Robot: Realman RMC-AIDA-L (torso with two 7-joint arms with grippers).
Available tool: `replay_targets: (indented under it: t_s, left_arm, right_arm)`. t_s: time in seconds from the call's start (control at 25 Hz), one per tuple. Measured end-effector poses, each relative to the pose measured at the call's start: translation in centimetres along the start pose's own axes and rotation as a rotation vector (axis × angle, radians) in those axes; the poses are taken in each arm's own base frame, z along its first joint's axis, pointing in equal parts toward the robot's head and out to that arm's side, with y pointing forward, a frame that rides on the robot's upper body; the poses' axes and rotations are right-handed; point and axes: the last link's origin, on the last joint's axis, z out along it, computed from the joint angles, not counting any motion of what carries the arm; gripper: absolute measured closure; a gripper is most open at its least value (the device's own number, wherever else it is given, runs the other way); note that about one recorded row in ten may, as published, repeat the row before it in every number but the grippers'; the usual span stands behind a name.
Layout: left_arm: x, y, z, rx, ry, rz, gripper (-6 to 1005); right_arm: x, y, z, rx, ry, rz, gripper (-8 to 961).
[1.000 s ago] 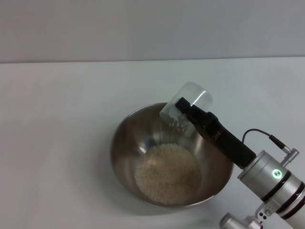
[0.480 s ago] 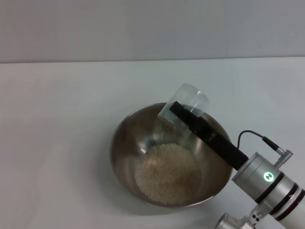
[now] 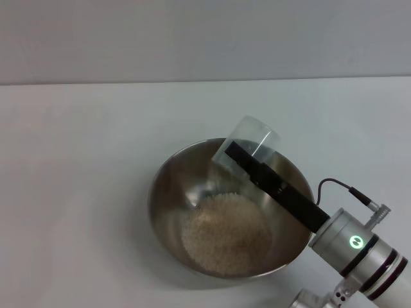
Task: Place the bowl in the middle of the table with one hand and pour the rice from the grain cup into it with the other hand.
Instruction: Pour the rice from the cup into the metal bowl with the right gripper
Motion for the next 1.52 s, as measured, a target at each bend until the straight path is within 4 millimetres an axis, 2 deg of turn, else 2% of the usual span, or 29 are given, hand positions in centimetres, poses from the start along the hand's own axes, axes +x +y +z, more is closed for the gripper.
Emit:
replay_targets:
  t_s: [0.84, 1.2, 1.52]
  left_arm:
    - [-0.1, -0.2, -0.2, 0.006, -0.004, 0.001, 213]
    - [-0.1, -0.2, -0.3, 0.007, -0.006, 0.002, 213]
    - [-0.2, -0.2, -0.2, 0.006, -0.01, 0.002, 213]
  right_arm:
    - [0.0, -0.4, 0.3, 0.019, 0.012, 0.025, 949]
    - [1.0, -1.9, 0.4, 0.103, 0.128, 0.291, 948]
    - [2.9, -2.4, -1.2, 0.19, 0.323, 0.609, 948]
